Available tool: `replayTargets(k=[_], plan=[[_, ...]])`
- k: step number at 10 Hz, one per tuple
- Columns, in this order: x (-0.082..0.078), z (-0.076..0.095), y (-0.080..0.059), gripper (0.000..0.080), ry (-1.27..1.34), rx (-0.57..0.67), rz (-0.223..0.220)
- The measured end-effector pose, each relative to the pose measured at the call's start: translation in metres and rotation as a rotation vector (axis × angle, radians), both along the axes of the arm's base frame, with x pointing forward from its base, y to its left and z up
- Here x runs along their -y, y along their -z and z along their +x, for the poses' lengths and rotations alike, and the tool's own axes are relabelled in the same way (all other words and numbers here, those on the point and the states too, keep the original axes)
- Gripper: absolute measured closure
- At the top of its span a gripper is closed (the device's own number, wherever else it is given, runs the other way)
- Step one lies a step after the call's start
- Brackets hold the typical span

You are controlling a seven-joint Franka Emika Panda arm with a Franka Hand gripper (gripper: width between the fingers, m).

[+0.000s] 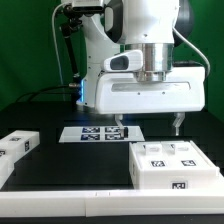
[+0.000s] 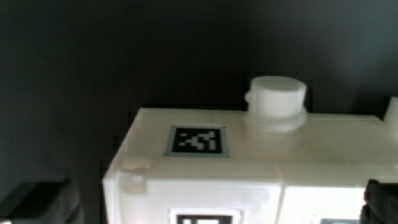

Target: Assemble cabinet

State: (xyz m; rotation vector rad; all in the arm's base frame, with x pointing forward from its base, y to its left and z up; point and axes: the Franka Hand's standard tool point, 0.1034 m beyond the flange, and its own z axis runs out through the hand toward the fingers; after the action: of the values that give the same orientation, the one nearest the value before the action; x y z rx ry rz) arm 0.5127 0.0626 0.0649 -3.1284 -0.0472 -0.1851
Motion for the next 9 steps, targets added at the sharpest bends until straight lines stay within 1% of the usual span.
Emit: replayTargets(k=[2, 5, 7, 9], plan=[[0.001, -0.003, 0.002, 0.0002, -0.004, 0.002, 0.005], [-0.004, -0.024, 0.014, 0.0002, -0.015, 0.011, 0.013], [-0.010, -0.028, 0.021, 0.0002, -0.026, 0.007, 0.015], [-0.014, -0.027, 0.035, 0.0002, -0.030, 0.004, 0.020]])
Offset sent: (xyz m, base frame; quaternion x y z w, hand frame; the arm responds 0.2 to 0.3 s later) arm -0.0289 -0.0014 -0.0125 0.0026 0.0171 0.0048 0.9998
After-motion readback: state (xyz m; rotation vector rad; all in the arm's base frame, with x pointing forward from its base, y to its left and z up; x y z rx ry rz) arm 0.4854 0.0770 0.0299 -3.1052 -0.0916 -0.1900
